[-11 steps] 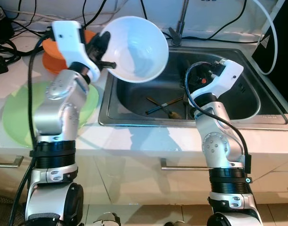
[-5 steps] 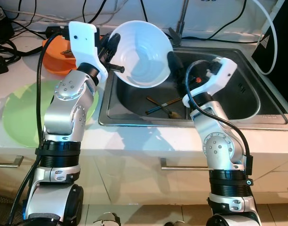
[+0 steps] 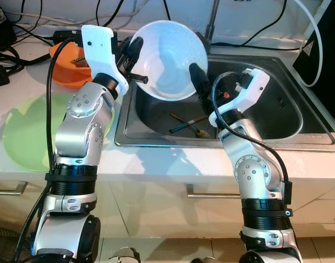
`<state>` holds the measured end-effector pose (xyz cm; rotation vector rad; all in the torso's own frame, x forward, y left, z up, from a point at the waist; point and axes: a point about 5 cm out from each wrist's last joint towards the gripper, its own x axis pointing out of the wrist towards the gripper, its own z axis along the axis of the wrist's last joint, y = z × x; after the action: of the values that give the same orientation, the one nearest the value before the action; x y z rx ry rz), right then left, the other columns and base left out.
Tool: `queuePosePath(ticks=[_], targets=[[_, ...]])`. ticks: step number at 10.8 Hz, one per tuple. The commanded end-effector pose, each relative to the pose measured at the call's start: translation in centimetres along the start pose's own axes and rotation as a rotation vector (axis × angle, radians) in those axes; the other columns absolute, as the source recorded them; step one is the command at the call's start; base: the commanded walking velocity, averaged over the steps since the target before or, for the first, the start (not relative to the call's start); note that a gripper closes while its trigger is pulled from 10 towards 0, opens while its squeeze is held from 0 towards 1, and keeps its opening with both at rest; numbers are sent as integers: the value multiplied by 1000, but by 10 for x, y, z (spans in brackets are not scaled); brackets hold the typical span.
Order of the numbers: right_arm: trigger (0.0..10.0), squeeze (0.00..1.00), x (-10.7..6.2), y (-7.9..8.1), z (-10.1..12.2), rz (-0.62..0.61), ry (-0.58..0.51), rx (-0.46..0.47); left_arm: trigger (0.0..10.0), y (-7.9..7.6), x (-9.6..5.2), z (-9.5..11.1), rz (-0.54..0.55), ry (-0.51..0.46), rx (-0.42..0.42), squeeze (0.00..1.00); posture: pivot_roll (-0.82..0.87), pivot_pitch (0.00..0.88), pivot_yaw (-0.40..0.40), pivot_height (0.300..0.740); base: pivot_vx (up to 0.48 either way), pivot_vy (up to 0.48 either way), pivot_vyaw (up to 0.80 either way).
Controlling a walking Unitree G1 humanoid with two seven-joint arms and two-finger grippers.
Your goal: Kitchen organization
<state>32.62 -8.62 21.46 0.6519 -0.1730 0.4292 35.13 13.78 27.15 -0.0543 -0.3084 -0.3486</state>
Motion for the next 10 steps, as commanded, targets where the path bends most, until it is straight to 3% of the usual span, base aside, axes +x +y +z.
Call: queuePosePath(ticks=[1,2,3,4,10], targets=[[10000,0,-2,-2,-3,-8,14,6,10000,-2,3,11,-15,-55,-2,0,4,62,-36,740,0,0,0],[10000,0,-2,-2,-3,-15,14,6,10000,-1,2,11,-13,-57,-4,0,3,64,-36,740,0,0,0],[8941,0,-2,-2,-3,-17,15,10,10000,-1,2,11,-13,-57,-4,0,3,66,-36,740,0,0,0],[0,0,-2,-2,-3,-15,14,18,10000,-2,2,11,-14,-56,-4,0,2,67,-35,740,0,0,0],[0,0,-1,1,-8,1,33,64,10000,-8,2,10,-50,-67,14,0,2,73,-35,740,0,0,0]])
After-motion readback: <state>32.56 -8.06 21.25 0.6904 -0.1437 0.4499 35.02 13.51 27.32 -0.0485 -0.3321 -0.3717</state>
